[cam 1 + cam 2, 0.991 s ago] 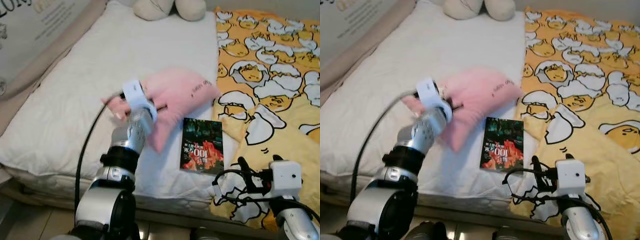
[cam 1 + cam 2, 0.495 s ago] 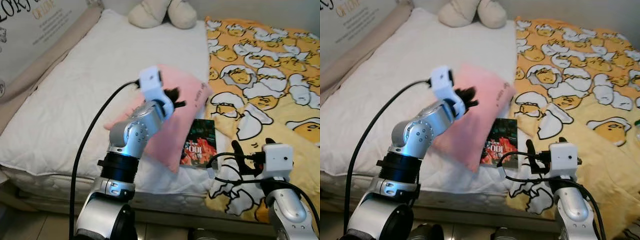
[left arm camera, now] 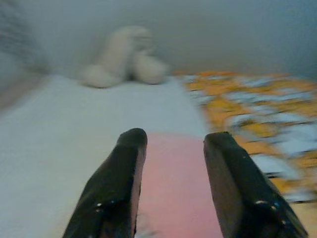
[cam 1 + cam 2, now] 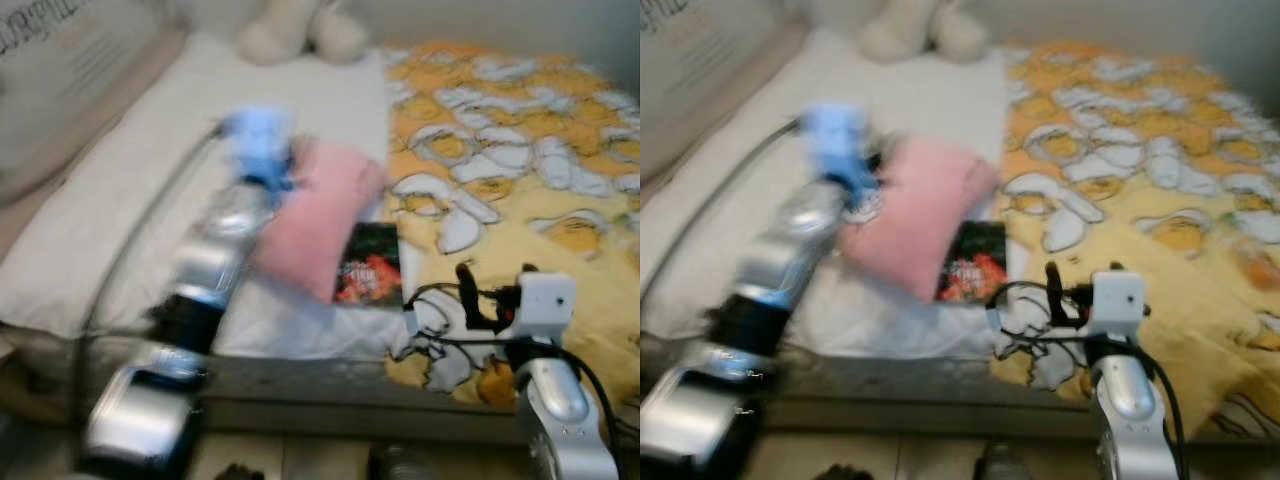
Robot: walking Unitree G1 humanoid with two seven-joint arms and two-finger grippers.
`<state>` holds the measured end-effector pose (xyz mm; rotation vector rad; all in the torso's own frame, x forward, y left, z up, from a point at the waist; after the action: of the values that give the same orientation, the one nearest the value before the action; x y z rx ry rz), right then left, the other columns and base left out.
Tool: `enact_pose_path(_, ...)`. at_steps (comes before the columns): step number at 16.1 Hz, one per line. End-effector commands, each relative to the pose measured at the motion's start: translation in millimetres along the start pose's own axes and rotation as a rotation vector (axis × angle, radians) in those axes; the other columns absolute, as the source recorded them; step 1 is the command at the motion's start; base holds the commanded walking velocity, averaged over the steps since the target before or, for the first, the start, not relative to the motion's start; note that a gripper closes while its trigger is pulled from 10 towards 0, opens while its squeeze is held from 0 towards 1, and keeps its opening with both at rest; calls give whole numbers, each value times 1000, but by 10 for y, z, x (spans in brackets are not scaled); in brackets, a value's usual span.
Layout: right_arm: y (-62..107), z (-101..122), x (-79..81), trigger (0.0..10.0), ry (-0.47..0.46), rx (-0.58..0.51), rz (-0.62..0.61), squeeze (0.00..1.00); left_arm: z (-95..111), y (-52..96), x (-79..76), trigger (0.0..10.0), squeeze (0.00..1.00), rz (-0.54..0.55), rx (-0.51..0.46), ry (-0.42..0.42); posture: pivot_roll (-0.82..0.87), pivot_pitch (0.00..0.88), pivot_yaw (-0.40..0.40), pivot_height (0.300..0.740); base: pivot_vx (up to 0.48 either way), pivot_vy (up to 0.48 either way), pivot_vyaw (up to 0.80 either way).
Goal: Clean up the room
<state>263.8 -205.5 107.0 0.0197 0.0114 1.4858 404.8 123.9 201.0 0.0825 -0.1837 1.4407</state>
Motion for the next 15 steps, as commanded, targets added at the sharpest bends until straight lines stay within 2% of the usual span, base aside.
enact_pose_path(1,-84,74,-11,10000,-14,-28,-14,0,-69,16,81,10000,1000,28,-10,-45,-187,46,13,740,0,0,0)
enact_pose_path(2,-151,126,-18,10000,-32,-48,-37,0,-255,50,280,10000,1000,83,31,-81,-186,45,17,740,0,0,0)
enact_pose_path(3,-179,135,-13,10000,-50,-53,-49,0,-400,99,314,10000,1000,86,55,-116,-184,46,21,740,0,0,0)
enact_pose_path(5,-160,99,14,10000,-62,-49,-54,0,-614,220,200,10000,1000,25,42,-195,-181,49,27,740,0,0,0)
enact_pose_path(6,-149,89,20,10000,-64,-48,-57,0,-718,280,240,10000,1000,45,43,-201,-179,47,28,740,0,0,0)
enact_pose_path(7,-148,71,22,10000,-64,-47,-58,0,-823,359,247,10000,1000,50,52,-172,-178,47,30,740,0,0,0)
enact_pose_path(8,-158,57,12,10000,-50,-43,-80,0,-767,444,161,10000,1000,53,9,-93,-170,44,30,740,0,0,0)
enact_pose_path(10,-163,66,14,10000,-42,-27,-108,0,-638,445,121,10000,1000,80,-18,-30,-163,38,25,740,0,0,0)
enact_pose_path(12,-146,138,70,10000,-21,-12,-137,0,-438,422,114,10000,1000,95,-102,-62,-151,25,16,740,0,0,0)
enact_pose_path(13,-132,121,89,10000,-21,12,-153,0,-420,416,125,10000,1000,97,-105,-62,-148,19,14,740,0,0,0)
enact_pose_path(15,-148,155,137,10000,-27,-11,-134,0,-385,428,144,10000,1000,106,-113,-65,-148,3,13,740,0,0,0)
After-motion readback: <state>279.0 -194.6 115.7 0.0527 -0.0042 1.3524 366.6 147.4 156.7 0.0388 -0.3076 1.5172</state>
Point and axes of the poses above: a point about 5 cm out from each wrist's last joint towards the gripper, its own y axis pointing back from the gripper into the wrist, its own z axis along the axis of the wrist's last joint, x = y × z, the point moved 3 cm from there along -y, pointing out of the wrist towards the gripper, and after that the axes turned 5 degrees about -y, right-handed, at the moved point
